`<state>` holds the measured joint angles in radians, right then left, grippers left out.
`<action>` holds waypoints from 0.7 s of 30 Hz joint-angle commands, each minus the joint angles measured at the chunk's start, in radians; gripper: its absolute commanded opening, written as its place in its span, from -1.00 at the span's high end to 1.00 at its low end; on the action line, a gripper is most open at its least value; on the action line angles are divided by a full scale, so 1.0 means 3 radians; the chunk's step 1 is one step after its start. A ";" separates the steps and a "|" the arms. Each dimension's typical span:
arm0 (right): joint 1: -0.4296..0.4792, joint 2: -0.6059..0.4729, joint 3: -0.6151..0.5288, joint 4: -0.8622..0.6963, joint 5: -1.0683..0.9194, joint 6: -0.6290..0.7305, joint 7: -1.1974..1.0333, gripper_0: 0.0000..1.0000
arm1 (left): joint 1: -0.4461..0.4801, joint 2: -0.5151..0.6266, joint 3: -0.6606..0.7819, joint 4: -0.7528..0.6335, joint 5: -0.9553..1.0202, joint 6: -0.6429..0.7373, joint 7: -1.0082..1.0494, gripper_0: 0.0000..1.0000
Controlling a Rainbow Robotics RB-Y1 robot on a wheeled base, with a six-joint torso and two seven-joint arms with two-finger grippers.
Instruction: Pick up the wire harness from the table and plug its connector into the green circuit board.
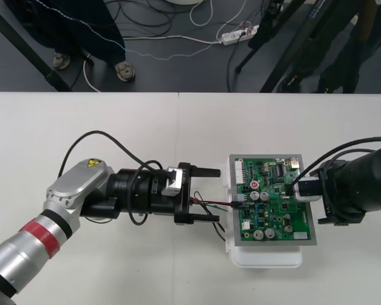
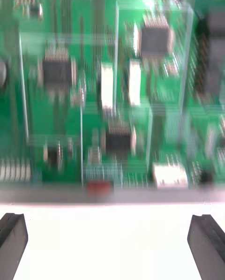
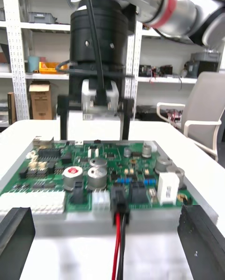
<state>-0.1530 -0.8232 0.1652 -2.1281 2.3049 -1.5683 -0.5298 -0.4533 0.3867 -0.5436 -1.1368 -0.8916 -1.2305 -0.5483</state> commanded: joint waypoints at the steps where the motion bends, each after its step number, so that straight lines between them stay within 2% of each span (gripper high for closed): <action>1: 0.0167 -0.0441 -0.0423 -0.0096 -0.0392 -0.0008 -0.0080 -1.00 | 0.0079 0.0327 0.0017 -0.0307 0.0078 -0.0050 -0.0264 -0.80; 7: 0.0300 -0.0544 -0.0954 -0.0101 -0.0980 -0.0008 -0.0064 -1.00 | 0.0105 0.0669 0.0191 -0.0557 0.0083 -0.0066 -0.0172 -0.80; 15: 0.0321 -0.0539 -0.1374 -0.0101 -0.1649 -0.0008 -0.0044 -1.00 | 0.0084 0.1063 0.0524 -0.0772 0.0078 -0.0122 -0.0018 -0.80; 21: 0.0295 -0.0482 -0.1737 0.0078 -0.2631 -0.0008 -0.0100 -1.00 | 0.0074 0.1395 0.0784 -0.1048 0.0078 -0.0127 0.0411 -0.80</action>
<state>-0.0678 -0.9505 -0.2695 -2.1272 1.6324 -1.5682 -0.5298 -0.4346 0.7203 -0.3730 -1.3775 -0.8818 -1.2326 -0.5423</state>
